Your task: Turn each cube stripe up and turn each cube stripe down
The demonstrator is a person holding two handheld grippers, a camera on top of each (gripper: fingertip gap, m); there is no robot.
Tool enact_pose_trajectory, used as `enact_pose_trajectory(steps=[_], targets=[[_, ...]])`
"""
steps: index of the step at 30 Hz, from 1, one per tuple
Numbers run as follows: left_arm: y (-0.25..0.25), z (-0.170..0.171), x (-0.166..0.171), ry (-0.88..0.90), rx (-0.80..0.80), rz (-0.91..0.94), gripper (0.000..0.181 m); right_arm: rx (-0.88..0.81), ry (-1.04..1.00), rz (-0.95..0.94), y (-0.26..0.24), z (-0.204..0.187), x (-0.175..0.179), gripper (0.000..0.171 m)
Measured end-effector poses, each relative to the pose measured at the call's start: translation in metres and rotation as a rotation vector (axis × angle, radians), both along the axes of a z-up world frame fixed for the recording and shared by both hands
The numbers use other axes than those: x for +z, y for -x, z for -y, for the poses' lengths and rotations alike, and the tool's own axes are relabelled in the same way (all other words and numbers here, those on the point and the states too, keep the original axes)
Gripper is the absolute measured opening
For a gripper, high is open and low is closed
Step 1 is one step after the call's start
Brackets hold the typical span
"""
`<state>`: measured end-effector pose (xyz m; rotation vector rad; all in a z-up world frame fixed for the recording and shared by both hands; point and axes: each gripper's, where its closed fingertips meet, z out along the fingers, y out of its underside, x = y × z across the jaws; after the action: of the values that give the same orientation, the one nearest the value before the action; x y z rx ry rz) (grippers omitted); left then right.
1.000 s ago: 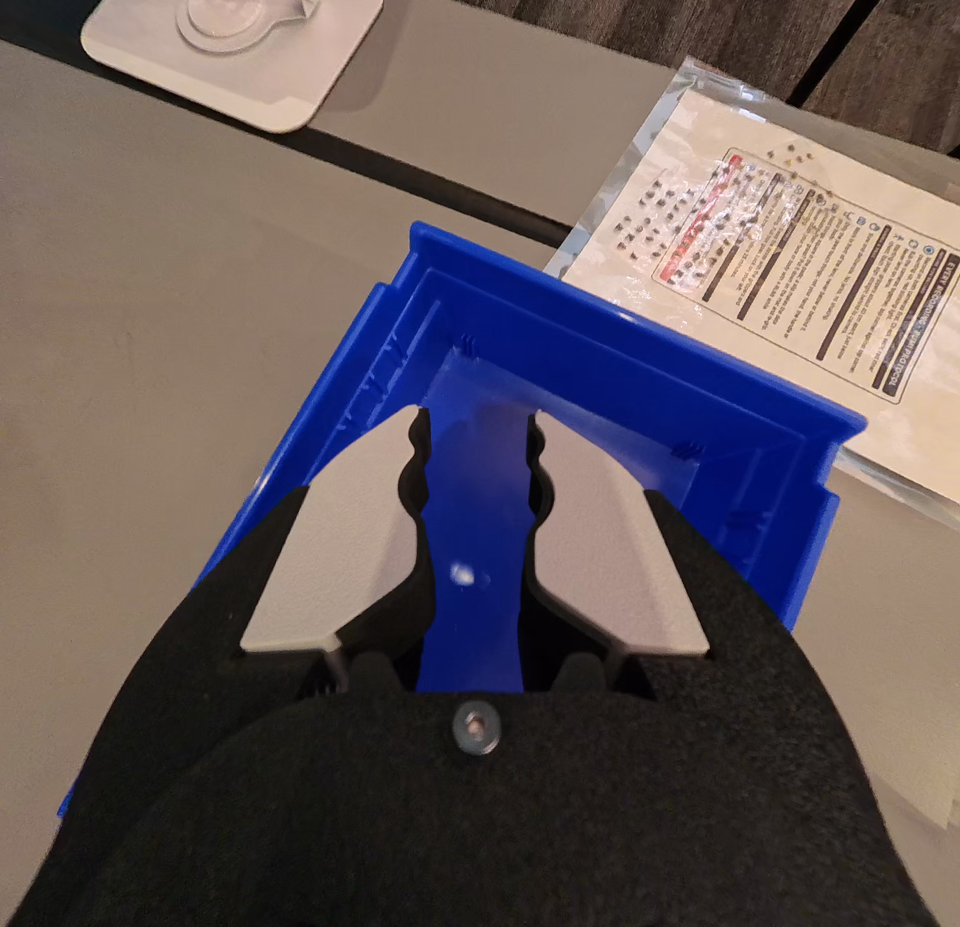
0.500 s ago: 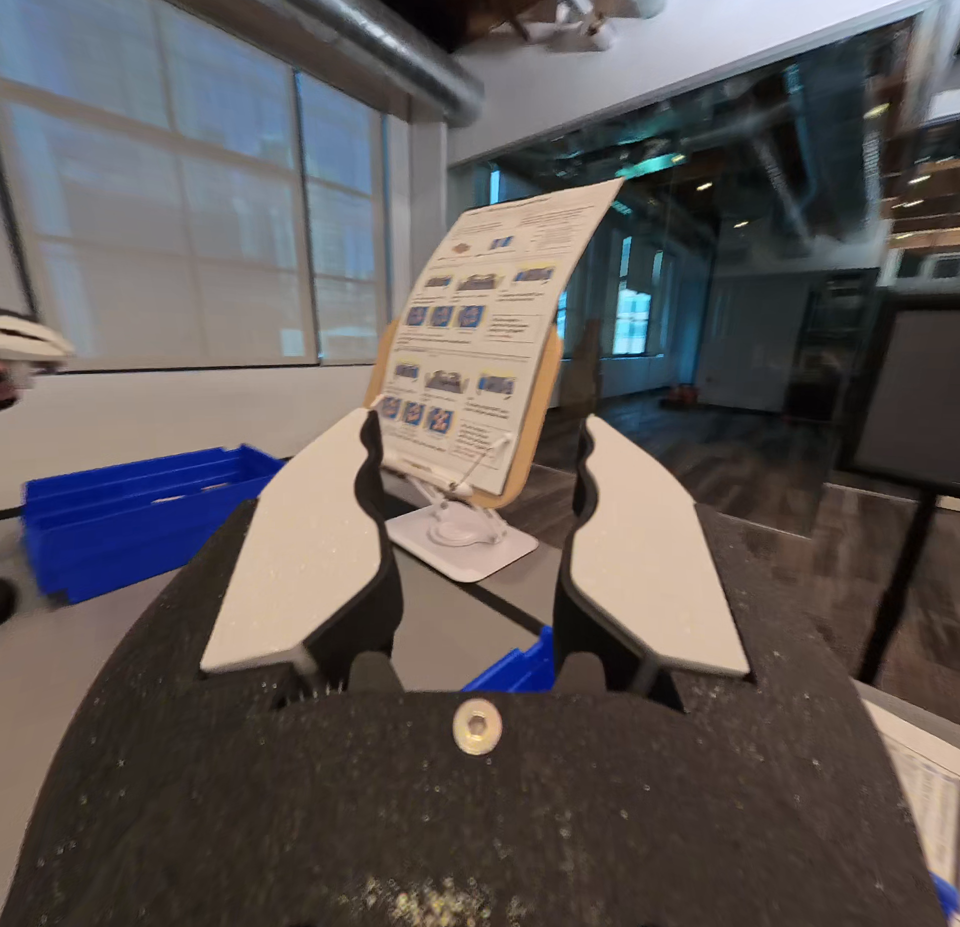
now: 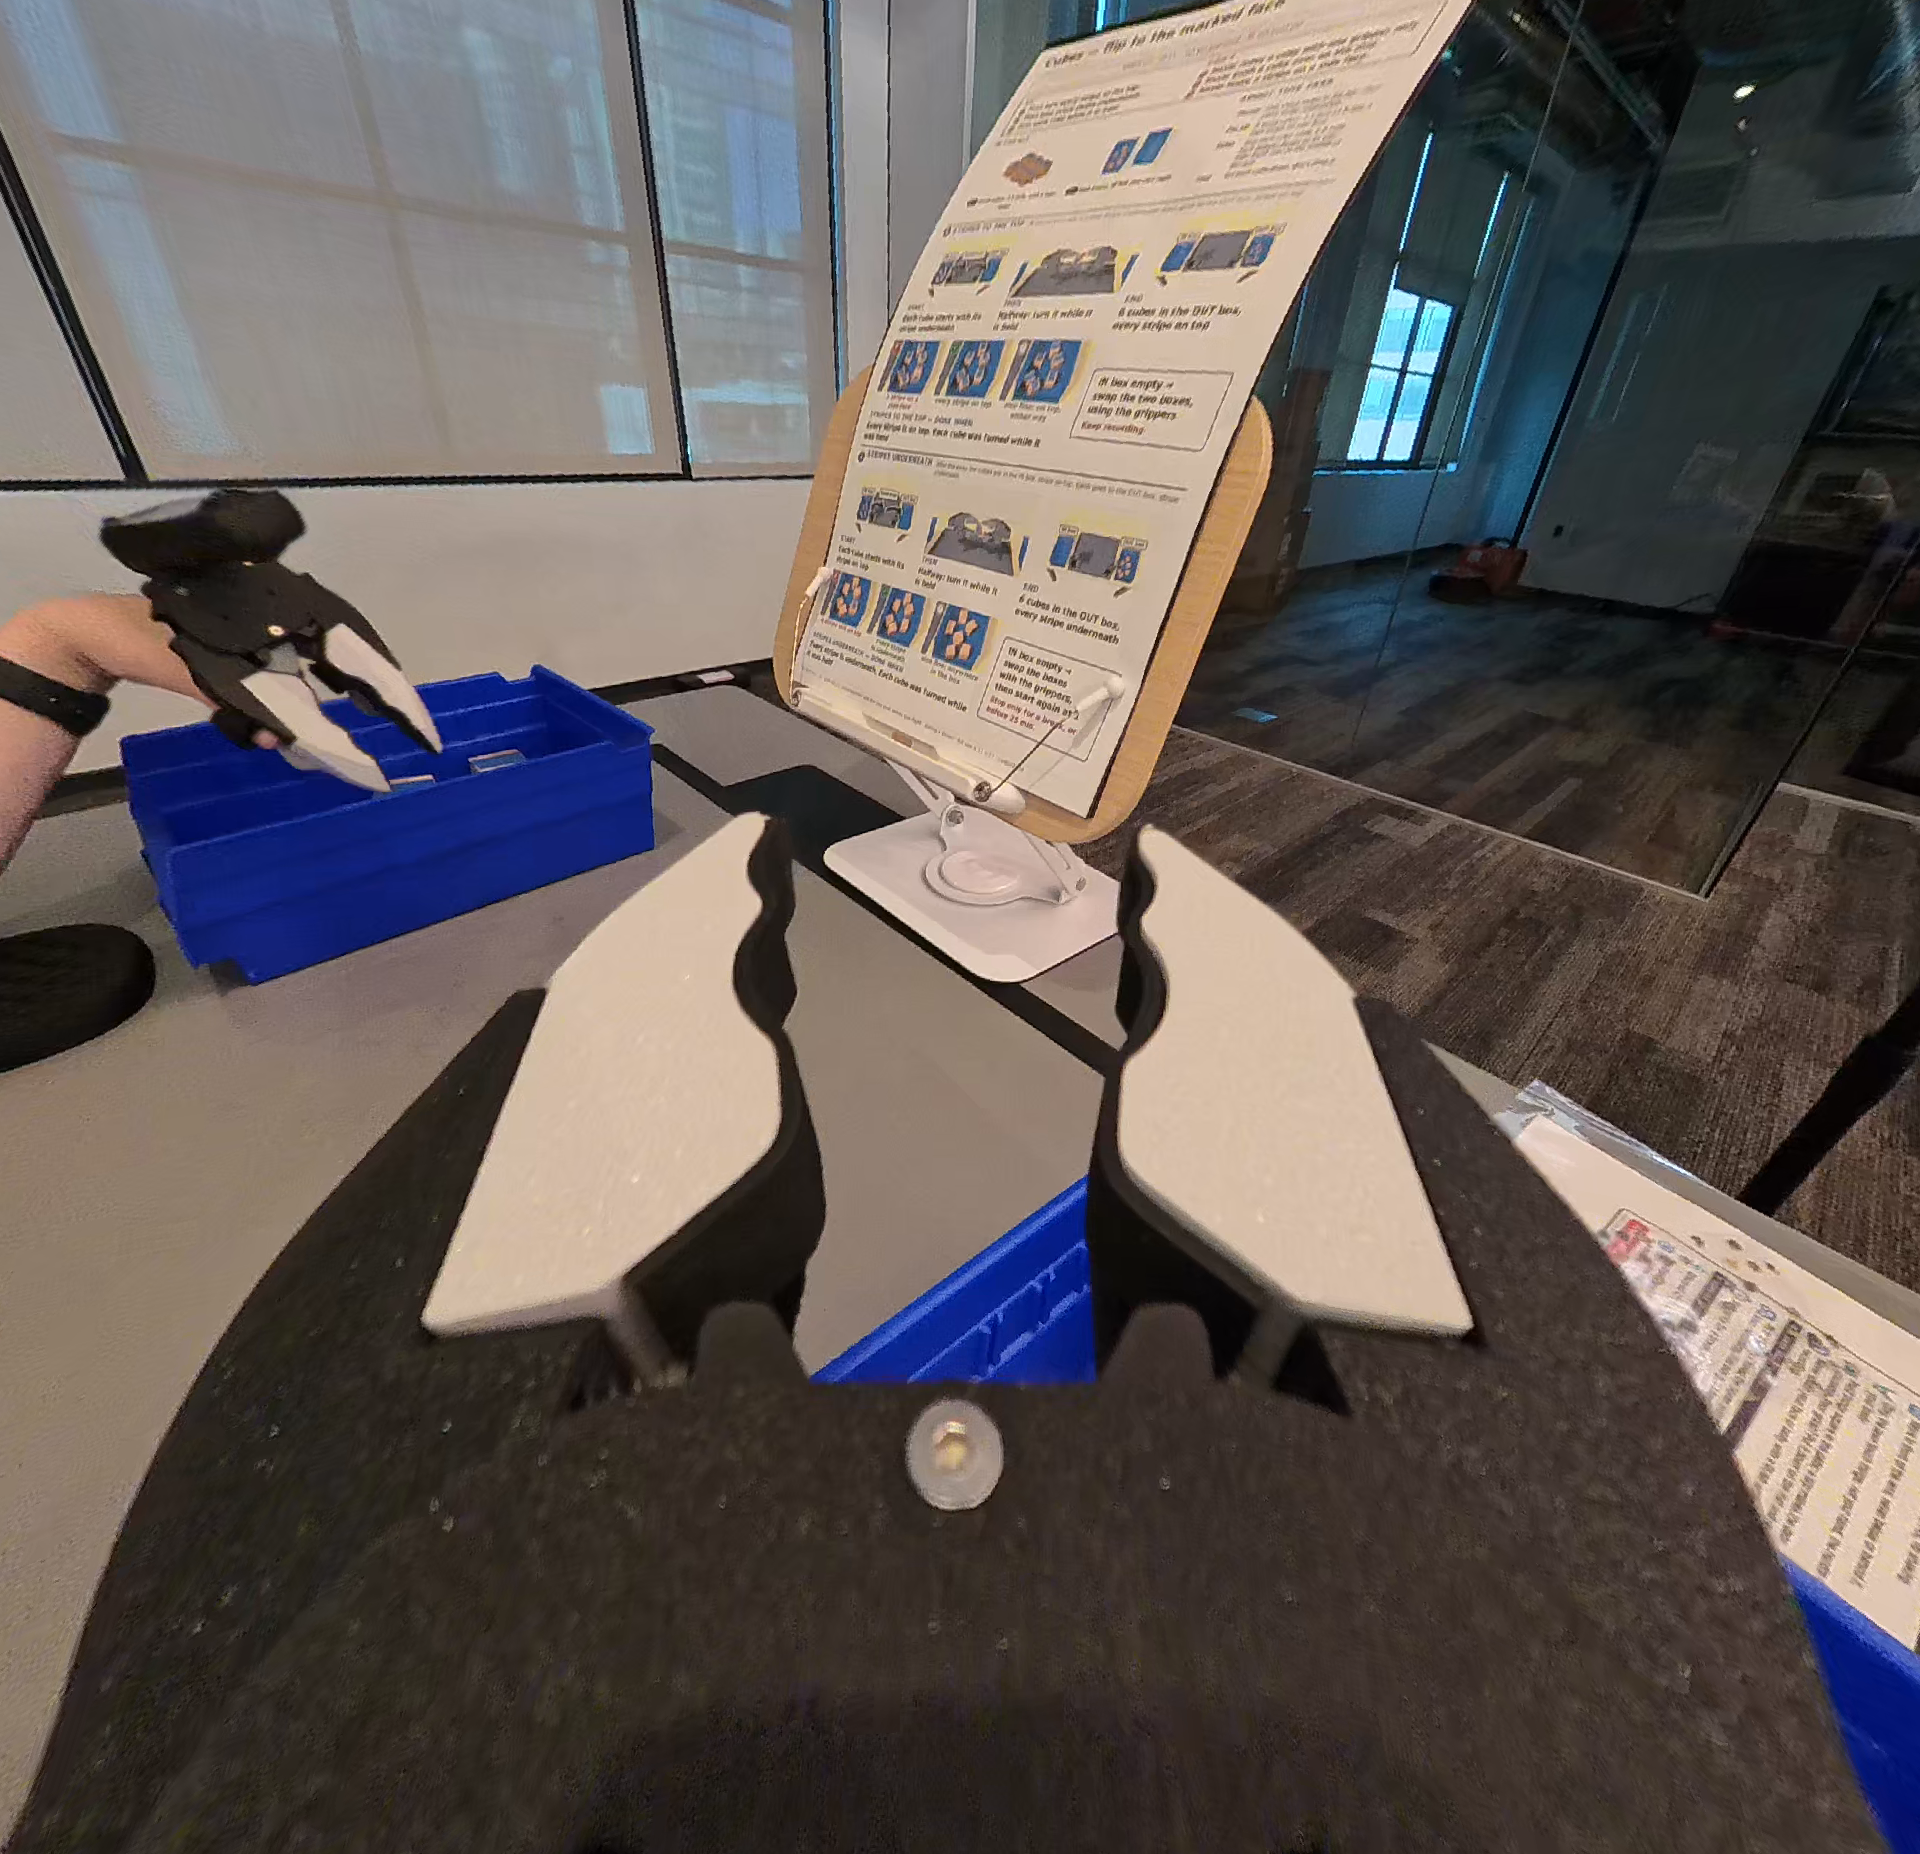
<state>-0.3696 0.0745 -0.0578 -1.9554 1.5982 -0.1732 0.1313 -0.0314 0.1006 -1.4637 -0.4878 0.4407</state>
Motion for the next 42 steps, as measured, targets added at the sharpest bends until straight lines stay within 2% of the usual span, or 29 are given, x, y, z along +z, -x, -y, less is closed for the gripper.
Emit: enact_pose_trajectory(steps=[5, 10, 15, 24, 34, 42], targets=[[-0.003, -0.006, -0.023, 0.019, -0.004, -0.108, 0.042, 0.009, 0.046, 0.01, 0.0, -0.005, -0.01, 0.06], [-0.001, 0.001, -0.051, 0.115, -0.005, -0.244, 0.052, 0.027, 0.09, 0.031, 0.005, -0.009, -0.021, 0.06], [-0.001, -0.004, -0.063, 0.142, 0.007, -0.277, 0.058, 0.039, 0.119, 0.063, 0.01, -0.013, -0.029, 0.061], [0.003, -0.002, -0.09, 0.219, 0.008, -0.394, 0.051, 0.056, 0.172, 0.12, 0.02, -0.018, -0.045, 0.063], [0.006, 0.0, -0.086, 0.195, -0.018, -0.459, 0.049, 0.06, 0.179, 0.131, 0.023, -0.02, -0.048, 0.063], [0.016, -0.006, -0.051, 0.071, 0.061, -0.464, 0.049, 0.066, 0.195, 0.146, 0.026, -0.022, -0.053, 0.063]])
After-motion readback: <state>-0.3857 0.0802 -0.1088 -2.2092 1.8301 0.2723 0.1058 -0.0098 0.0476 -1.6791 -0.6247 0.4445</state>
